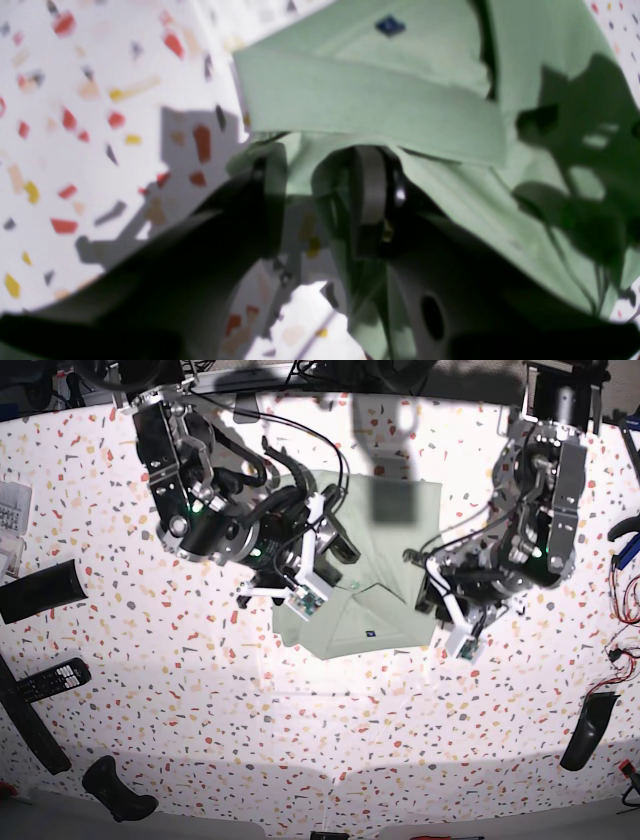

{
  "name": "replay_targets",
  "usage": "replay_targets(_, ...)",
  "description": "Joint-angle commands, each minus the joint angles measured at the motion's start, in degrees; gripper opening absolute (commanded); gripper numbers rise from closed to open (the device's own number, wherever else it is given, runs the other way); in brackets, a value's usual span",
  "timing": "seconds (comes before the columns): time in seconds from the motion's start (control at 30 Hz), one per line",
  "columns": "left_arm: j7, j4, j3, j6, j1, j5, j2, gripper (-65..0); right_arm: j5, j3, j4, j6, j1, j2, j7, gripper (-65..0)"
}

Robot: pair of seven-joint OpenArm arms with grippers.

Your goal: Fold the T-shirt properly

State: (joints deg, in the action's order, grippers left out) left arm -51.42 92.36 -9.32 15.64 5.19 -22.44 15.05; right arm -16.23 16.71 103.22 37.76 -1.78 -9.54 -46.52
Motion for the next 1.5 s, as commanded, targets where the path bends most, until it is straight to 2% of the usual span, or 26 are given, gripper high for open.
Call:
replay_targets(0.0,1.1,1.0,0.3,0.2,1.8,-0.4,0.2,-45.6,-0.7,-0.3,2.1,0.4,0.9,0.0,1.5,-39.0)
replay_targets(0.07,0.9,1.0,0.3,-0.1,2.8,0.0,0.2,-45.6,-0.7,-0.4,3.8,0.3,1.0,0.0,1.3,-39.0)
replay_targets(0.23,0.5,1.0,0.3,-4.0,4.7,-0.1,1.2,-45.6,-0.7,-3.0,6.3,0.3,0.9,0.0,1.1,-39.0)
replay_targets(0.5,-0.3,1.4,0.4,-9.5,4.8,-0.1,9.2,-45.6,-1.5,-11.8,6.5,0.3,0.6,0.1,-0.4,-39.0)
replay_targets(0.6,-1.6,4.8,0.4,-10.8,4.1,-0.1,10.9,-45.6,-5.5,-14.9,7.1,0.4,0.6,0.0,-2.7,-39.0)
replay_targets(0.77,0.4,13.7,3.6,-11.8,3.3,-0.6,10.5,-45.6,-11.8,-21.0,8.9,1.5,0.6,0.0,-7.0,-39.0)
replay_targets(0.9,0.0,17.8,8.3,-11.8,2.3,-0.7,10.5,-45.6,-16.1,-26.3,11.5,2.2,-0.2,0.0,-11.7,-39.0)
replay_targets(1.0,0.0,19.3,13.5,-11.8,-0.9,-3.7,10.6,-45.6,-18.7,-30.7,14.3,2.2,-2.4,0.0,-12.5,-39.0)
replay_targets(1.07,0.0,20.3,17.3,-10.4,-3.9,-5.9,10.6,-45.6,-20.1,-33.7,16.5,2.2,-4.3,0.0,-13.1,-39.0)
replay_targets(1.23,0.0,22.5,26.0,-2.1,-12.0,-15.2,10.6,-45.6,-23.7,-39.9,23.3,2.2,-10.7,0.0,-15.9,-39.0)
replay_targets(1.33,0.0,24.0,30.2,0.7,-17.0,-17.8,10.5,-45.6,-27.5,-42.6,27.3,2.2,-15.2,0.0,-17.8,-39.0)
replay_targets(1.47,0.0,26.7,35.6,7.7,-24.2,-23.3,10.5,-45.6,-29.0,-44.4,31.8,2.2,-22.1,0.1,-17.8,-39.0)
